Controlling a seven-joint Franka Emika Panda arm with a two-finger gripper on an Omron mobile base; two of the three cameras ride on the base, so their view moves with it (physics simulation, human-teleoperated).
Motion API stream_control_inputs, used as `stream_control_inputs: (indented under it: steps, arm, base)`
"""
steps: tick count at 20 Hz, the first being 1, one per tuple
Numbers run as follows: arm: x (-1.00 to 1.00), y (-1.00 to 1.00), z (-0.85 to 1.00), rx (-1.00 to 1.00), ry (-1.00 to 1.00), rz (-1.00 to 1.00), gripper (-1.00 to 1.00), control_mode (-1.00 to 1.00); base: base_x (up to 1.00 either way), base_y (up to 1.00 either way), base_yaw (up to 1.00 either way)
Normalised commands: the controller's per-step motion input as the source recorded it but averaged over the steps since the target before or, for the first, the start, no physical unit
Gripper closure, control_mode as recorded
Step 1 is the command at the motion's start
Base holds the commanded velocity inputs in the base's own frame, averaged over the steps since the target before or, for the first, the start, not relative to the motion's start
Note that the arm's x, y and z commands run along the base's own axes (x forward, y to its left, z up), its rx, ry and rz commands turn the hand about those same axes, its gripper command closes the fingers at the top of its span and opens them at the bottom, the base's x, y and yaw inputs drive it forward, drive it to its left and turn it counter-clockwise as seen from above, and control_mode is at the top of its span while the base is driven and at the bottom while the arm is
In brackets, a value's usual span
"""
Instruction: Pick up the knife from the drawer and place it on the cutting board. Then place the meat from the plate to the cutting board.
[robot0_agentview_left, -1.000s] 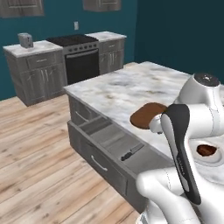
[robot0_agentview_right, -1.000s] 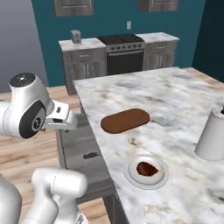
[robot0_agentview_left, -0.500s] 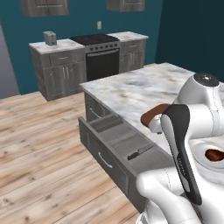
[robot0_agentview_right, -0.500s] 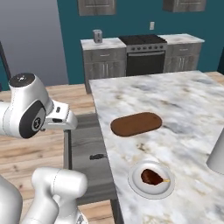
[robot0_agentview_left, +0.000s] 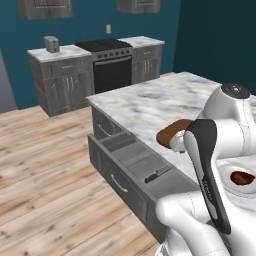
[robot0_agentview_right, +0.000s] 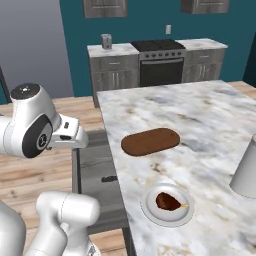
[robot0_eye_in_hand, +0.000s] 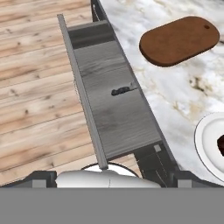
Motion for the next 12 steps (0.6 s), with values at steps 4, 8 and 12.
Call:
stream_control_inputs:
  steps: [4,8,12]
  arm:
    - [0.00,0.00,0.00,0.00,0.00,0.00,-1.00,1.00]
    - [0.00,0.00,0.00,0.00,0.00,0.00,-1.00,1.00]
    - [0.00,0.00,0.00,0.00,0.00,0.00,-1.00,1.00]
  base:
    - [-0.17,0.00,0.00]
    - [-0.07,0.00,0.00]
    - [0.00,0.00,0.00]
